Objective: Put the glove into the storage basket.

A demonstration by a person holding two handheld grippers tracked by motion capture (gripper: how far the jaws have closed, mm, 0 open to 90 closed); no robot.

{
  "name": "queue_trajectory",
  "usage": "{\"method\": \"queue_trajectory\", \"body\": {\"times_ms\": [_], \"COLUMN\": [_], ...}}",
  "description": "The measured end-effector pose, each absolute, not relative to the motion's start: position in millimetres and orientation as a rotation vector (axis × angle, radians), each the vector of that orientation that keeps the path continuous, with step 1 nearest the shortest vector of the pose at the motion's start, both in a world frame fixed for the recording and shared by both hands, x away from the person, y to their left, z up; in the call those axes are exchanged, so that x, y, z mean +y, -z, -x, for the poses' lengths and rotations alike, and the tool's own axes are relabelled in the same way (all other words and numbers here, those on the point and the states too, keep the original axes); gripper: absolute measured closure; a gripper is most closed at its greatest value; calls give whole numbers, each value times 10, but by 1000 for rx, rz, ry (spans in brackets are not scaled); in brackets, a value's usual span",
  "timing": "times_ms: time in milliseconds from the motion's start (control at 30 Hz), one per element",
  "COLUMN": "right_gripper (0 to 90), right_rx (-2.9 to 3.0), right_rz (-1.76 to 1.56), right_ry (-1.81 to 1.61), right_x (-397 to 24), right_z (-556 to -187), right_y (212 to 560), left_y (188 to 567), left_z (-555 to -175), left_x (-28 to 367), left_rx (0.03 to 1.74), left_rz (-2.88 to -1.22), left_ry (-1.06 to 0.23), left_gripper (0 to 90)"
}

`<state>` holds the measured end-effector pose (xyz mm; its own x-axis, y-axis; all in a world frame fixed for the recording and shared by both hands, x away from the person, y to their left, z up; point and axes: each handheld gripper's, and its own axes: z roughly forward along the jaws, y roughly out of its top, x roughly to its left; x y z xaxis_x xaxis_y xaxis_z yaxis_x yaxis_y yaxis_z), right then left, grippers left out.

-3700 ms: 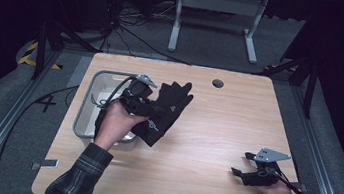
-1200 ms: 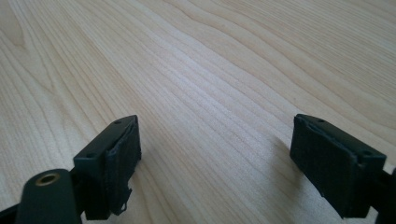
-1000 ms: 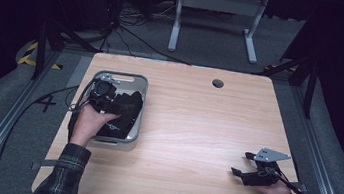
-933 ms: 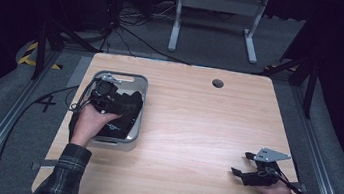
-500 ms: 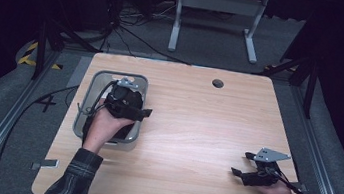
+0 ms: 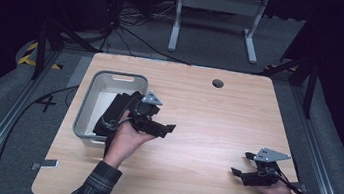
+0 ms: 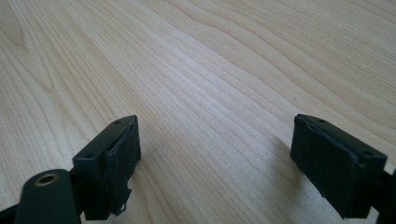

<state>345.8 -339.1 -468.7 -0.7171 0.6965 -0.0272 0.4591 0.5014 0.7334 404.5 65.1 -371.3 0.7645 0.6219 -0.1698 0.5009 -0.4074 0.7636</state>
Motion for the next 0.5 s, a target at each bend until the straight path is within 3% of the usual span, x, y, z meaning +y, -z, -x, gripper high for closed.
{"method": "queue_trajectory", "body": {"times_ms": [500], "right_gripper": [163], "right_rx": [2431], "right_rz": [-968], "right_ry": [-1042], "right_x": [-3392], "right_z": [-3458], "right_y": [4685], "left_y": [4082], "left_z": [-3832], "left_x": [82], "left_rx": [720], "left_rz": [-2153], "left_ry": [-120], "left_gripper": [161]}}
